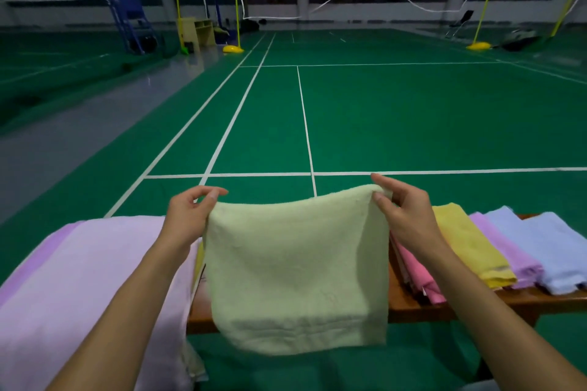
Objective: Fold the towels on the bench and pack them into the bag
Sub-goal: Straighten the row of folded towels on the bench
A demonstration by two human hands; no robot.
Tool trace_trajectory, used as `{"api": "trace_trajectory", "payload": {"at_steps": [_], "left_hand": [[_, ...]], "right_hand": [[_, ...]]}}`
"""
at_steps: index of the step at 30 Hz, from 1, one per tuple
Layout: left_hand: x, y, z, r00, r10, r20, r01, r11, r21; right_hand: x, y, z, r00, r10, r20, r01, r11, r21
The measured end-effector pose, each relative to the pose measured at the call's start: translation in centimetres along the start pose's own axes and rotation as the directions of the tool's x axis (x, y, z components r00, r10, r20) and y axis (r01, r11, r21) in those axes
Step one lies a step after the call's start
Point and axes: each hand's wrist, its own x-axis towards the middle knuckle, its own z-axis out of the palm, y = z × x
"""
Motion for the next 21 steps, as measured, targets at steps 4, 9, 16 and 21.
{"api": "trace_trajectory", "payload": {"at_steps": [4,9,16,21], "left_hand": [[-0.7,2.3,-1.3,0.995,0.025,0.099,-0.018,0.997,-0.076],[-1.8,4.2,-2.1,0.949,0.084,0.304,-0.07,0.996,-0.056],[-1.3,4.5,-2.5,0.935,0.331,0.129,-0.356,0.871,0.34],[-0.1,6.2,-1.8,0.866,0.492,-0.087,-0.429,0.822,0.374]], "right_hand": [[-0.4,-1.4,-0.7,0.997,-0.082,-0.001,0.081,0.99,-0.111],[-0.6,-3.1,-2.0,0.994,-0.106,0.0,0.103,0.972,-0.212],[-0.7,-3.5,-3.6,0.971,-0.237,-0.042,0.184,0.843,-0.505],[1.7,-4.9,-3.8,0.949,-0.301,-0.096,0.191,0.788,-0.586]]}}
